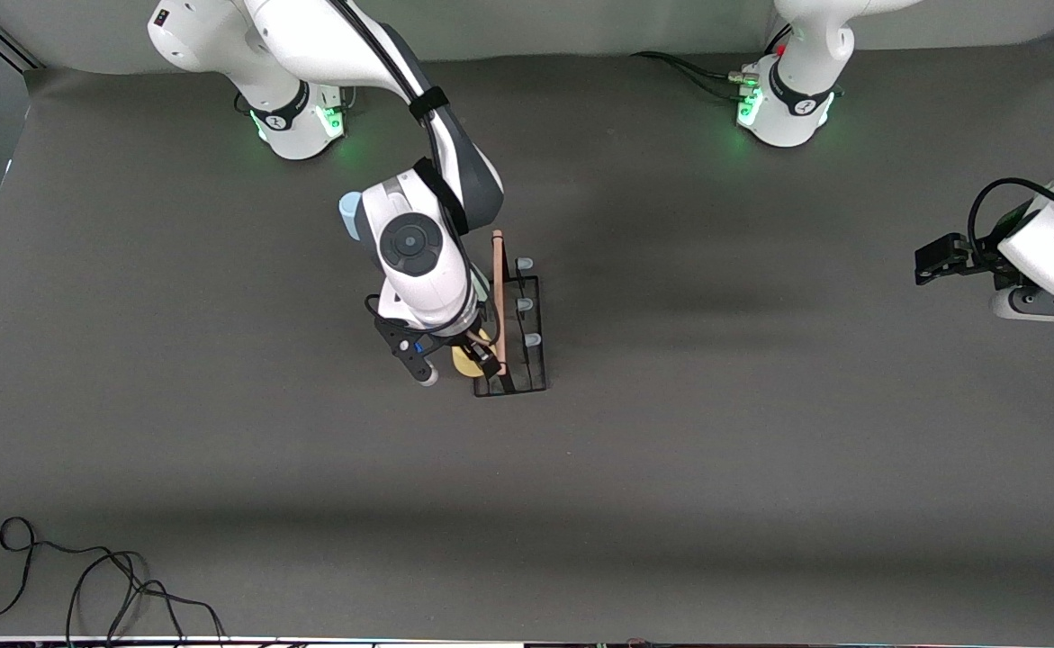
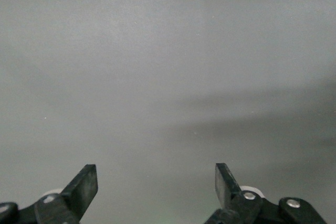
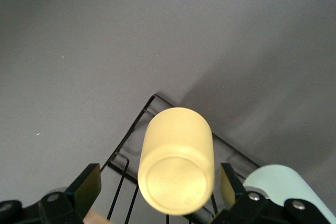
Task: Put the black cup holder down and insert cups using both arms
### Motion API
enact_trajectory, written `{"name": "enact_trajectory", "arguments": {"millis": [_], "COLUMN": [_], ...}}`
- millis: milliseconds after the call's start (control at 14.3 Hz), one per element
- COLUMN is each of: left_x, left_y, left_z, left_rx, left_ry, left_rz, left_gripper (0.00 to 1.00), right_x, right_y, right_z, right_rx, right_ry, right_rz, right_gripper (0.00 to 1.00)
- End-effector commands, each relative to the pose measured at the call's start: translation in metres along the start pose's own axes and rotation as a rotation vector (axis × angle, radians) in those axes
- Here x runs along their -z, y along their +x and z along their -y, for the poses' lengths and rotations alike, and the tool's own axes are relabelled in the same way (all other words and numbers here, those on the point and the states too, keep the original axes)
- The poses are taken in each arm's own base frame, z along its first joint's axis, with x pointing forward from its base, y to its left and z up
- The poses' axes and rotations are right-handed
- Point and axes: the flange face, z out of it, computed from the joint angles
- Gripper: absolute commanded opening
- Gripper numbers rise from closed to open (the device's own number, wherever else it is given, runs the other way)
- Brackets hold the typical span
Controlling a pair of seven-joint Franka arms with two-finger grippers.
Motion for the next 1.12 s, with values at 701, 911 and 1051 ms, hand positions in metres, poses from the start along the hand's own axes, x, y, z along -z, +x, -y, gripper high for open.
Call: {"name": "enact_trajectory", "arguments": {"millis": [701, 911, 1051], "left_x": [0.005, 0.005, 0.005], "left_y": [-0.001, 0.000, -0.001], "left_z": [0.000, 0.000, 0.001], "left_rx": [-0.003, -0.003, -0.002], "left_ry": [0.003, 0.003, 0.003], "left_rz": [0.002, 0.004, 0.004], "left_gripper": [1.00, 1.00, 1.00], "right_x": [0.243, 0.269, 0.274], "right_y": [0.066, 0.119, 0.140], "right_z": [-0.070, -0.110, -0.131], "right_rx": [0.404, 0.587, 0.714], "right_ry": [-0.128, -0.123, -0.139], "right_rz": [0.057, 0.038, 0.032], "right_gripper": [1.00, 1.00, 1.00]}}
